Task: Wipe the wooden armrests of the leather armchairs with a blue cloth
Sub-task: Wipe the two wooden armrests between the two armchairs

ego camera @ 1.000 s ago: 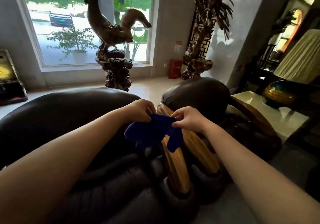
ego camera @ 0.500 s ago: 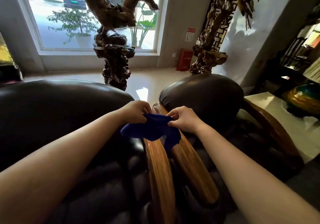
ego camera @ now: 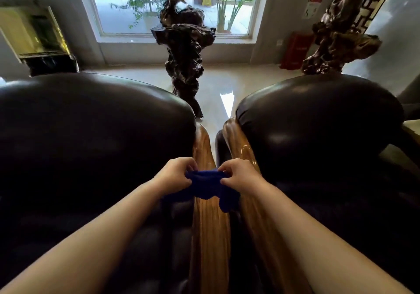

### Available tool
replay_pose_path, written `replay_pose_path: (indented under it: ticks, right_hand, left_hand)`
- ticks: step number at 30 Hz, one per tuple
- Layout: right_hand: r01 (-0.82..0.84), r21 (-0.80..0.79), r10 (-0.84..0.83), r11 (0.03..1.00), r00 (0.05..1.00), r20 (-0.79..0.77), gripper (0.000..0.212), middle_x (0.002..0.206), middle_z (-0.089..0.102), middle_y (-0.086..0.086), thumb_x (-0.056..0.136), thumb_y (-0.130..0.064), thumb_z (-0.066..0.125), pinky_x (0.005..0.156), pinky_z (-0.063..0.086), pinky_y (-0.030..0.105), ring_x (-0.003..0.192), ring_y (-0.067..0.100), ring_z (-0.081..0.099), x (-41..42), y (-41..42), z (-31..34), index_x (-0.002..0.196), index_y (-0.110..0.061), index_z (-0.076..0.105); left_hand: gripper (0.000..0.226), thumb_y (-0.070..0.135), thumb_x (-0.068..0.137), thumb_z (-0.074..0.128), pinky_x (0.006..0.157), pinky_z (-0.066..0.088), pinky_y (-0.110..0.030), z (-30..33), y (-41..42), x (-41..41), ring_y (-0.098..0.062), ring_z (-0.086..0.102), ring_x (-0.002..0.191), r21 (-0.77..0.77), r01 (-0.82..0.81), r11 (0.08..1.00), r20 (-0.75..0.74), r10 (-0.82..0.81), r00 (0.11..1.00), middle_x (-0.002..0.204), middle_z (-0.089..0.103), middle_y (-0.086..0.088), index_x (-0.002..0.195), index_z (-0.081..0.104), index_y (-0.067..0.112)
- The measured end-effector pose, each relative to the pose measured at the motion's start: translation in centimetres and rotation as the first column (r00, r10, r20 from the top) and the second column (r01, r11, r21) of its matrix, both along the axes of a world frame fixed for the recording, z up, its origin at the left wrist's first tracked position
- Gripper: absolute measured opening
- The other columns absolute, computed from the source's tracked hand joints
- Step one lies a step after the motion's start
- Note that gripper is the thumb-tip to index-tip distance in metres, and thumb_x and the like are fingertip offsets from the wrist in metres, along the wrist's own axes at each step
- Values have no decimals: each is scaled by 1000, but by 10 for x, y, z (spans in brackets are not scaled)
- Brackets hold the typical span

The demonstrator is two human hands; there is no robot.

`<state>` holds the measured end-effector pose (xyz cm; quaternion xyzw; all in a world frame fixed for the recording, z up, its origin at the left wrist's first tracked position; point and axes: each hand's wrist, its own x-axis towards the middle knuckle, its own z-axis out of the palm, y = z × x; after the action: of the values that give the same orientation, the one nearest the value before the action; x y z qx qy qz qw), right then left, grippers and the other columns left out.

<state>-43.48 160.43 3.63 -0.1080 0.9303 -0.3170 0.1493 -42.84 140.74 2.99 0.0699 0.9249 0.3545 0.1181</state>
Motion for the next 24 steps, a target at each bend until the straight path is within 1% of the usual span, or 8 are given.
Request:
replay_pose_path:
  ticks: [3, 6, 11, 14, 16, 18, 21, 24]
  right_hand:
    - [-46, 35, 46, 998, 999, 15, 26, 92, 58, -9, 81, -12, 63, 58, 43, 13, 80, 6, 59, -14, 6, -50, 105, -24, 61]
    - [-80, 107, 81, 991, 997, 1, 27, 97, 60, -5, 82, -10, 61, 68, 44, 17, 89, 10, 60, -16, 8, -107, 106, -24, 60]
    - [-72, 163, 77, 984, 997, -23, 31, 113, 58, -1, 83, -11, 59, 88, 46, 27, 105, 17, 56, 9, 10, -205, 112, -21, 60]
    - [-5, 139, 6, 990, 1000, -12, 36, 118, 55, -6, 82, -27, 62, 90, 46, 28, 109, 12, 52, 28, 13, -238, 117, -24, 57]
    - [114, 107, -105, 988, 991, -88, 42, 122, 54, -5, 85, -34, 57, 95, 45, 32, 115, 13, 50, 35, 12, -251, 125, -24, 52]
    - [211, 96, -186, 973, 957, -221, 51, 141, 42, 3, 90, -35, 48, 108, 35, 40, 132, 20, 37, 38, 8, -261, 138, -24, 36]
    - [211, 185, -169, 960, 960, -222, 69, 155, -18, 2, 94, -46, 32, 116, 2, 44, 143, 20, -13, 35, -3, -276, 143, -34, -16]
    - [191, 267, -137, 945, 969, -208, 71, 154, -21, 7, 93, -50, 28, 116, 4, 50, 142, 25, -15, 28, -17, -296, 142, -31, -21]
  left_hand:
    - [26, 1, 70, 61, 64, 50, -26, -53, 11, -3, -14, 59, 80, -27, -50, 998, -37, 49, 998, 90, 60, 2, 88, 60, 19]
    - [23, 3, 69, 59, 72, 53, -36, -112, 19, 2, -17, 58, 82, -29, -82, 996, -82, 79, 993, 90, 59, 0, 87, 58, 17]
    - [29, 0, 67, 59, 83, 48, -31, -215, 30, 26, -20, 55, 94, 62, -157, 986, 16, 156, 988, 97, 60, -6, 92, 59, 14]
    - [30, 10, 68, 63, 86, 44, -22, -249, 31, 43, -15, 54, 99, 94, -165, 982, 115, 154, 981, 101, 56, 1, 96, 59, 19]
    - [28, 16, 72, 62, 89, 47, -26, -260, 28, 51, -9, 53, 100, 125, -249, 960, 47, 245, 968, 103, 55, 7, 100, 57, 23]
    - [36, 22, 83, 54, 105, 41, -31, -268, 31, 56, -6, 44, 119, 94, -381, 920, -107, 390, 915, 124, 52, 6, 119, 51, 23]
    - [58, 39, 92, 26, 117, 4, -33, -277, 49, 55, -4, -6, 143, -1, -403, 915, -157, 398, 904, 156, -3, 9, 144, 0, 33]
    - [62, 40, 93, 19, 120, -1, -39, -297, 73, 51, 0, -29, 136, -43, -358, 933, -76, 355, 932, 145, -35, 17, 133, -28, 39]
